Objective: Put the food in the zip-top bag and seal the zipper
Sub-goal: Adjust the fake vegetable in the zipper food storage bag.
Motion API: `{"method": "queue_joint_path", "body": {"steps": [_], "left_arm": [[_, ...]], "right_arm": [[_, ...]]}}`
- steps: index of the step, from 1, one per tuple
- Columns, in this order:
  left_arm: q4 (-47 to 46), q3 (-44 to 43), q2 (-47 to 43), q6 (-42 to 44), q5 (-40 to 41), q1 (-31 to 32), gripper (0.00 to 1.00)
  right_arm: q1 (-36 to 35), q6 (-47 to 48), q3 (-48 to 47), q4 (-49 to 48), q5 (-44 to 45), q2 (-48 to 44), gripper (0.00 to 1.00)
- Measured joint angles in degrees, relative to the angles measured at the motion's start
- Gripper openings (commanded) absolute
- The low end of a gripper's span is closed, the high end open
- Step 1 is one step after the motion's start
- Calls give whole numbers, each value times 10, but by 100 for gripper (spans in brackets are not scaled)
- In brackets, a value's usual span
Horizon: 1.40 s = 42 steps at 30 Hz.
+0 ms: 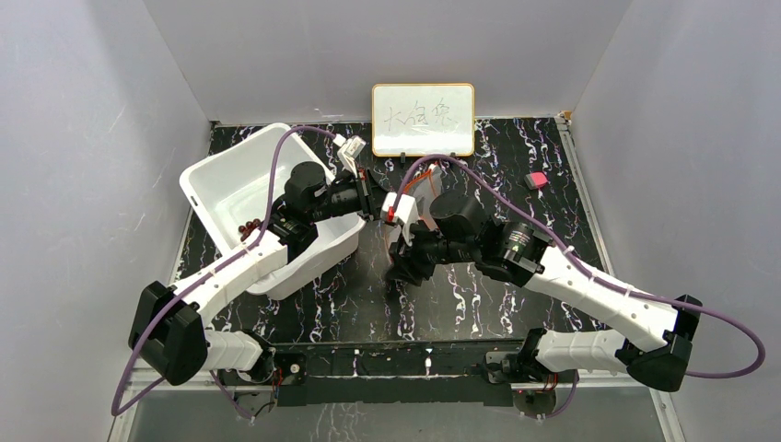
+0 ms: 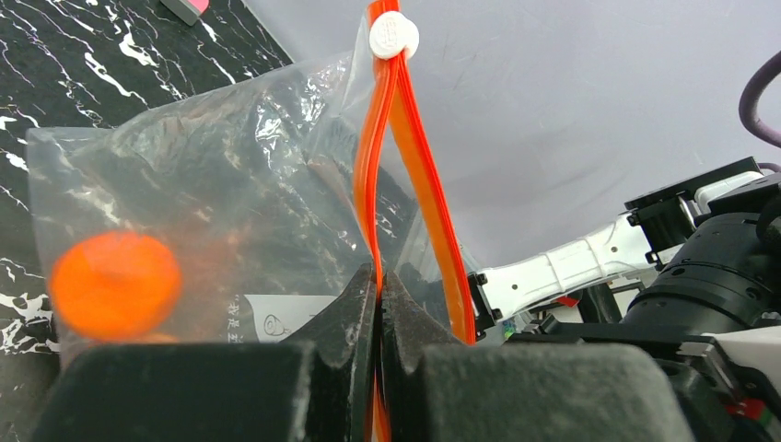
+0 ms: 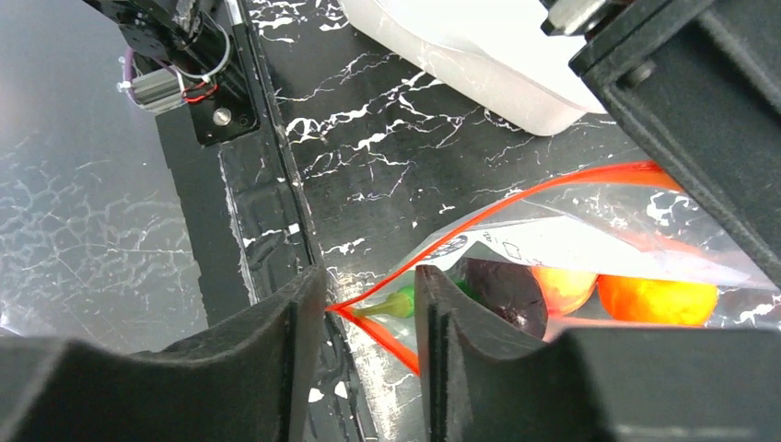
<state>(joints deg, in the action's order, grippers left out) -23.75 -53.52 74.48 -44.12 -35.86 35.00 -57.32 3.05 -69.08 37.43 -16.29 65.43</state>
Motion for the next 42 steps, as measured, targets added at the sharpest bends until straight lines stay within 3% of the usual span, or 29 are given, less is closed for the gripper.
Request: {"method": "queue_joint_path", "body": {"steps": [7,26,39,42], "left_arm": [[1,0,0,0,0,0,0],[16,1,0,11,-1,0,0],[19,1,0,17,-2,0,0],[19,1,0,17,-2,0,0]], "right_arm": [[-4,-1,6,7,21,0,27],[-4,-30,6,21,35,-4,32],[-4,-31,-8,31,38,-9,30],[-4,-31,-8,31,37,-9,25]]}}
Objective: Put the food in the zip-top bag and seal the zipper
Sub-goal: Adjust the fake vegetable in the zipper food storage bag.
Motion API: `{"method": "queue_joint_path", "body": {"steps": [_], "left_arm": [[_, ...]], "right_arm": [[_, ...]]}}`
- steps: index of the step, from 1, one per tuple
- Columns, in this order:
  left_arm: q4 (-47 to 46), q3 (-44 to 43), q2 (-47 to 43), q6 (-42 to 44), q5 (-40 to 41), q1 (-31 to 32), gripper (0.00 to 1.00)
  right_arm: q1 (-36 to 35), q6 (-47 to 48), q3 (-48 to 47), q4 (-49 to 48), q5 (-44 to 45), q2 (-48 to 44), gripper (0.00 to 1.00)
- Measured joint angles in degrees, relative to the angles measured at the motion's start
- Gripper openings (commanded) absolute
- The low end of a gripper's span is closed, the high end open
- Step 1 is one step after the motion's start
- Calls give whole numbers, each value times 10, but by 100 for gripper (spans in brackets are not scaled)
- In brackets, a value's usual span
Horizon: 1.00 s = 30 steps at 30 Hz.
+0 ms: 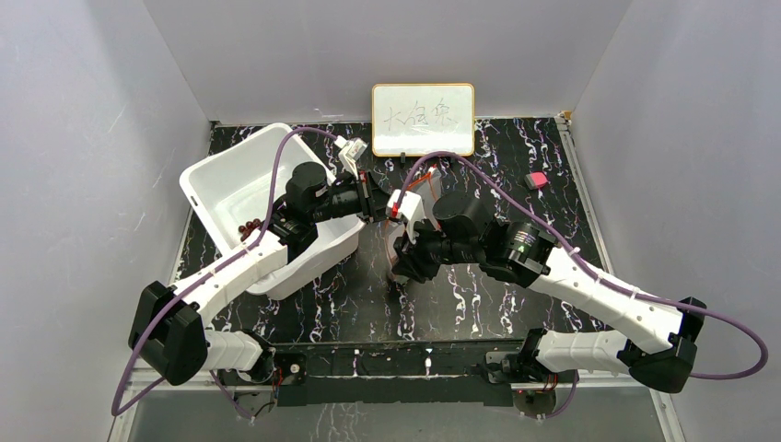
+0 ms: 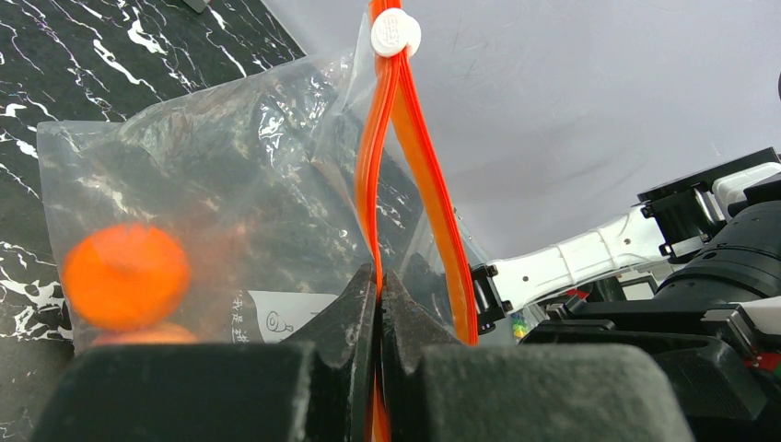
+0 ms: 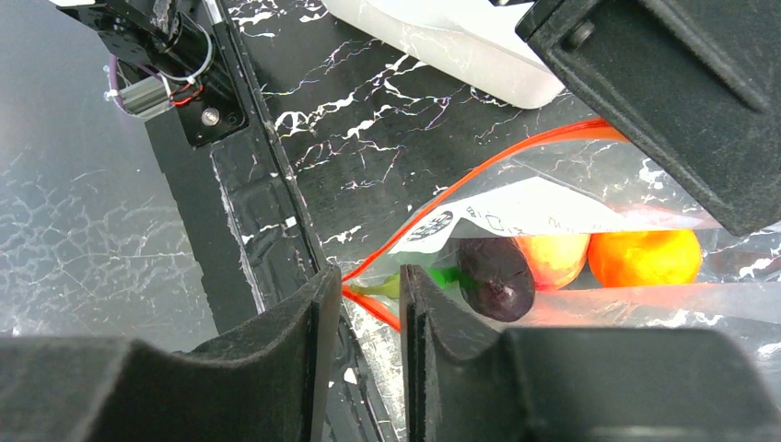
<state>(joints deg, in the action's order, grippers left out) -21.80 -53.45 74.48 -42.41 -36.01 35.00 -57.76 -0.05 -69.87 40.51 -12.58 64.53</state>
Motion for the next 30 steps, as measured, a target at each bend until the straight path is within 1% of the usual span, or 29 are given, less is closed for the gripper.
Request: {"method": "queue_joint_path", "body": {"steps": [2,4,7,11,13,14,16,17,24,30], "left_arm": [[0,0,0,0,0,0,0],[0,0,0,0,0,0,0],[0,0,0,0,0,0,0],[0,0,0,0,0,0,0],[0,0,0,0,0,0,0],[0,0,0,0,0,0,0],[0,0,0,0,0,0,0],[0,0,0,0,0,0,0],[2,0,0,2,0,0,0],[7,0,-4,4,0,0,0]], "right_arm": [[0,-1,0,0,0,0,19],[0,-1,0,0,3,0,15],[0,0,0,0,7,0,14],[0,0,0,0,14,0,16],[0,0,0,0,16,0,15],[0,0,0,0,17,0,13],[0,-1,0,0,18,0,3],[0,0,0,0,20,0,0],[0,-5,0,0,52,0,0],[0,-24,-12,0,126,2,0]]}}
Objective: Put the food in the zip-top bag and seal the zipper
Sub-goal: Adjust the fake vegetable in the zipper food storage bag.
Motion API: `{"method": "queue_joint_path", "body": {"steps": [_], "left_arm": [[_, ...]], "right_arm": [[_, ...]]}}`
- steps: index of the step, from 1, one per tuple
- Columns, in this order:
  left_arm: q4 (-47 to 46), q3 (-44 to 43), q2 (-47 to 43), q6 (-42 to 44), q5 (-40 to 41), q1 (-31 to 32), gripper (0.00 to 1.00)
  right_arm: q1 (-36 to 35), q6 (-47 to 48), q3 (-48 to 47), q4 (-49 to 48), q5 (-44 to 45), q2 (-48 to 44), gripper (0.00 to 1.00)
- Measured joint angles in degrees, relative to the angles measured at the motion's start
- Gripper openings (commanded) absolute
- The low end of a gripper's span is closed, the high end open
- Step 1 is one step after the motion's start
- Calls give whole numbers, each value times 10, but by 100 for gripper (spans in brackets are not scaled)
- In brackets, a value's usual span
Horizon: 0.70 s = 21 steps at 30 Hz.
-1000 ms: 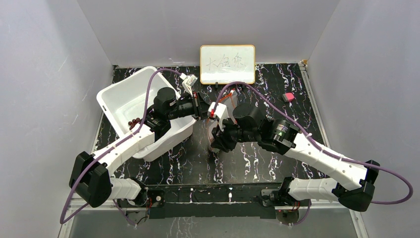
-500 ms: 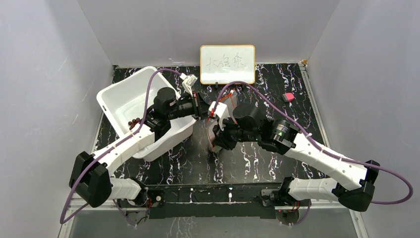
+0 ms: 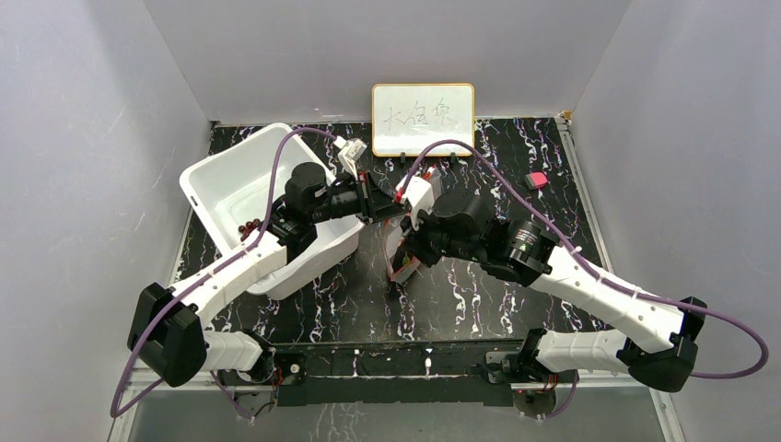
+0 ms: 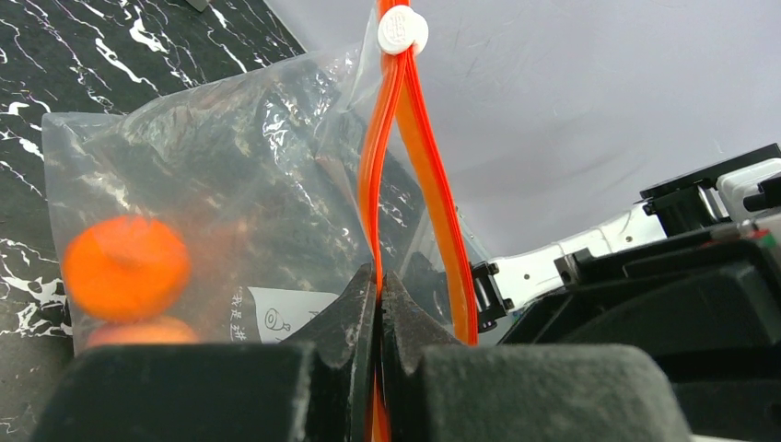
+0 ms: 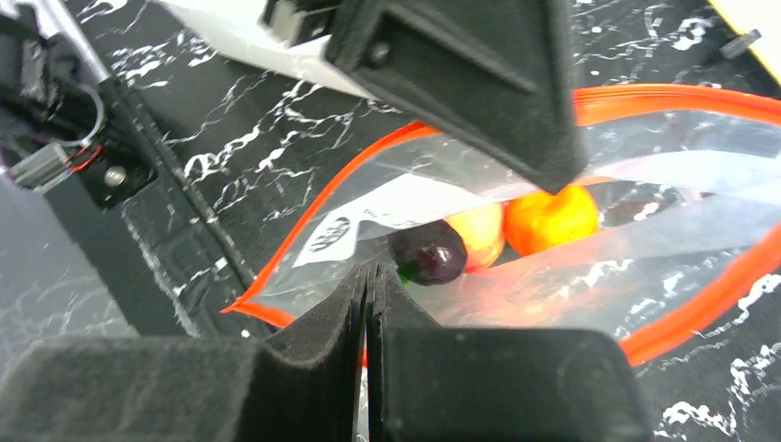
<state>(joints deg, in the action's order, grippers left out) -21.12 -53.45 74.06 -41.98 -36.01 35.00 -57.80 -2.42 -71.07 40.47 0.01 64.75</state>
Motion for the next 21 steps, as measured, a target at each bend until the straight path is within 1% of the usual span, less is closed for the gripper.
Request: {"method": "queue_joint_path", "body": {"steps": [6,8,9,10,15,21], "left_arm": [[-4,7,-5,-1,0,0,0],[-7,10,-6,-2,0,0,0],[-7,10,-6,-2,0,0,0],[-7,10,-6,-2,0,0,0],[-7,10,-9,-1,0,0,0],[-7,11,-18,0,-1,0,0]], "right_arm": [[0,-18,-22,-3,88,19,0],[0,-23,-27,-5,128,28,0],[0,-26,-30,-6,163,37,0],[0,-26,-31,-6,165,38,0],[16,-40,-31,-17,247,61,0],[41,-52,-32,-29,294,76,0]]}}
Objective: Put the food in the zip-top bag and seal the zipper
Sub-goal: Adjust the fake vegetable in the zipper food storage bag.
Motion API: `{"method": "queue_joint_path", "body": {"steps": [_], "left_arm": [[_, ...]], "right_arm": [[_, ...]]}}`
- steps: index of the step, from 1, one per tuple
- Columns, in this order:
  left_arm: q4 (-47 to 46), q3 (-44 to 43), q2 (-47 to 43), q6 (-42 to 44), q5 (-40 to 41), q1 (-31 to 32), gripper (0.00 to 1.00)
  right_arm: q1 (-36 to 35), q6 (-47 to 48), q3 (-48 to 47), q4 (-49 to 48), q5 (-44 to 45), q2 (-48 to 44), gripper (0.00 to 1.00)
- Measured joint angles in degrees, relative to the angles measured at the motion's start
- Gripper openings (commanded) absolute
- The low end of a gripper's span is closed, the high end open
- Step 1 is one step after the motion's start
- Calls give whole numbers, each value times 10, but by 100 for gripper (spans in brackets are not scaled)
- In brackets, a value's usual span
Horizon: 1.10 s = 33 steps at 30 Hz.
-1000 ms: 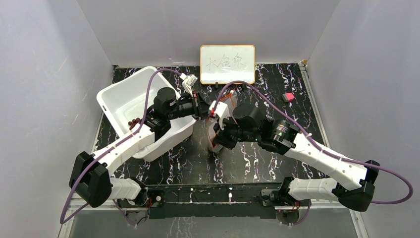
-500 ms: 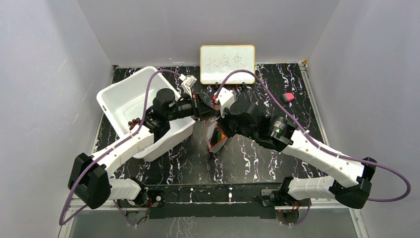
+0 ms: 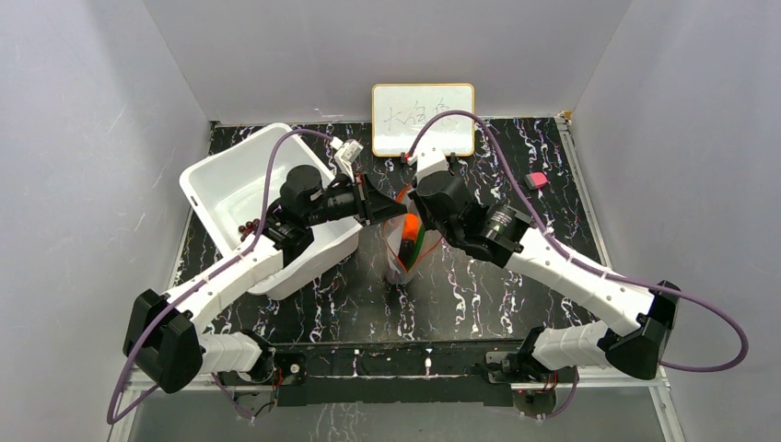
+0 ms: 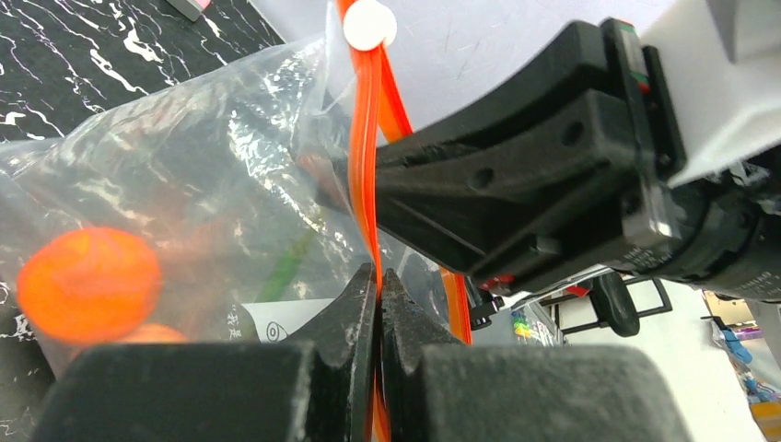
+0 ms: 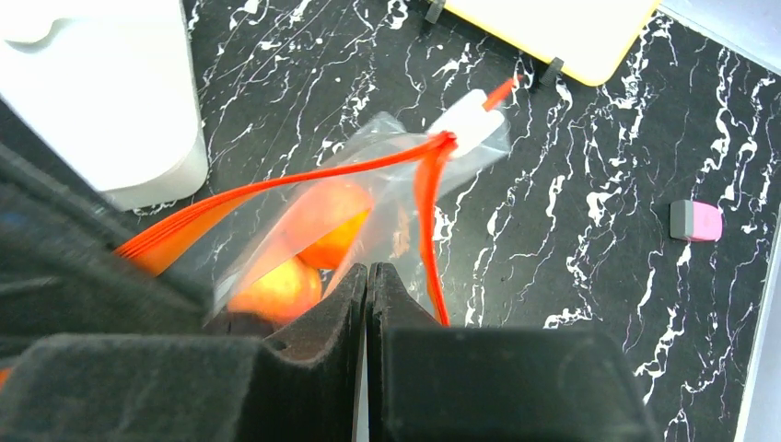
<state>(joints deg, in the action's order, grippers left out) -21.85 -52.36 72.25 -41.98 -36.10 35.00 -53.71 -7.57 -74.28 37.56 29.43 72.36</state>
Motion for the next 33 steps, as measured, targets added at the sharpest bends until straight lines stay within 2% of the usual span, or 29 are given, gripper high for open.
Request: {"method": "queue_joint_path", "body": {"steps": [1,6,8,11,19,27,29,33], "left_arm": [[0,1,-2,0,0,0,0],[-9,27,-22,-2,3,0,0],[-7,30,-22,-5,3,0,0],[-9,30,-22,-6,6,0,0],[-14,30,-22,-15,11,0,0],[-15,30,-22,-17,16,0,0],[-14,30,-22,-17,19,0,0],[-12,30,-22,-17,22,0,0]], "right_arm": [[3,-3,-1,-3,4,2,0],[7,-24,-8,-10,-9,13,30],[7,-37,-21,-10,-35,16,37],[7,-59,-48,-1,-65,14,41],[6,-100,-88,36,-87,-43,44],[6,-142,-54,105,-15,-86,46],[7,-154,-37,116,-13,-85,44],[6,-170,-6,118,-26,-85,34]]}}
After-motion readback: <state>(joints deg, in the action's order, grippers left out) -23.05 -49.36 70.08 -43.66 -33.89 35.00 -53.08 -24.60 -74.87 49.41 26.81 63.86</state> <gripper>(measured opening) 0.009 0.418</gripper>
